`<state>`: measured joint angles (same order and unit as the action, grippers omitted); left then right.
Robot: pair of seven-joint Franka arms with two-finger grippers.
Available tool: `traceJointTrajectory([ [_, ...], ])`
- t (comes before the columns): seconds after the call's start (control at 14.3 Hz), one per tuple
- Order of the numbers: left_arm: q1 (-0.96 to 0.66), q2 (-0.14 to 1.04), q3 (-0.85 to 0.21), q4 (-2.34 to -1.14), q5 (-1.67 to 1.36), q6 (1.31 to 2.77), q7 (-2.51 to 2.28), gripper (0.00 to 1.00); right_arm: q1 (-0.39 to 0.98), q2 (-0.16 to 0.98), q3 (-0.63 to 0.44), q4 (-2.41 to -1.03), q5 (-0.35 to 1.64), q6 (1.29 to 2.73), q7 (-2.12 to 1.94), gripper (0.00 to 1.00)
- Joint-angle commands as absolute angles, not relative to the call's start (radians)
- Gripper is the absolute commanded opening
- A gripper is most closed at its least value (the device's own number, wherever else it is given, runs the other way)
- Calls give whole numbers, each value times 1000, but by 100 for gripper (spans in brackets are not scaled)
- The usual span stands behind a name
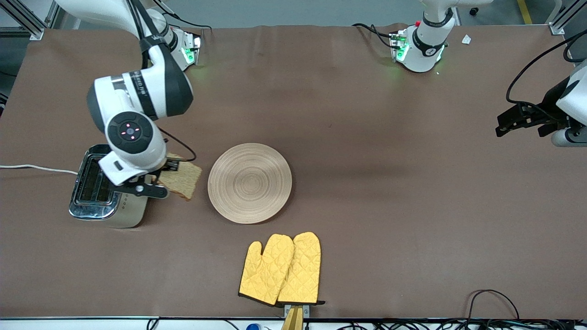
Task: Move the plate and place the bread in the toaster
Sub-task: 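Lift the bread with the right gripper and carry it over the toaster, then lower the bread into the toaster slot with the right gripper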
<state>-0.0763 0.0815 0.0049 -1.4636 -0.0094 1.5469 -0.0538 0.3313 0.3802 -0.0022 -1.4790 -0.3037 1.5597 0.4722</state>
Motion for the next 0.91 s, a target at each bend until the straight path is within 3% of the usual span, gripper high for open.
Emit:
traceJointTrajectory([
  [0.0,-80,75,2,-1459,8,1532,-63,100,289,388,8,-1422,-388,1462,434,0],
  [0.35,-72,84,3,-1425,8,1531,-71,100,290,396,11,-1414,-598,1287,321,0],
  [0.84,-74,75,2,-1425,6,1520,-74,100,292,468,11,-1411,-805,1247,203,0],
])
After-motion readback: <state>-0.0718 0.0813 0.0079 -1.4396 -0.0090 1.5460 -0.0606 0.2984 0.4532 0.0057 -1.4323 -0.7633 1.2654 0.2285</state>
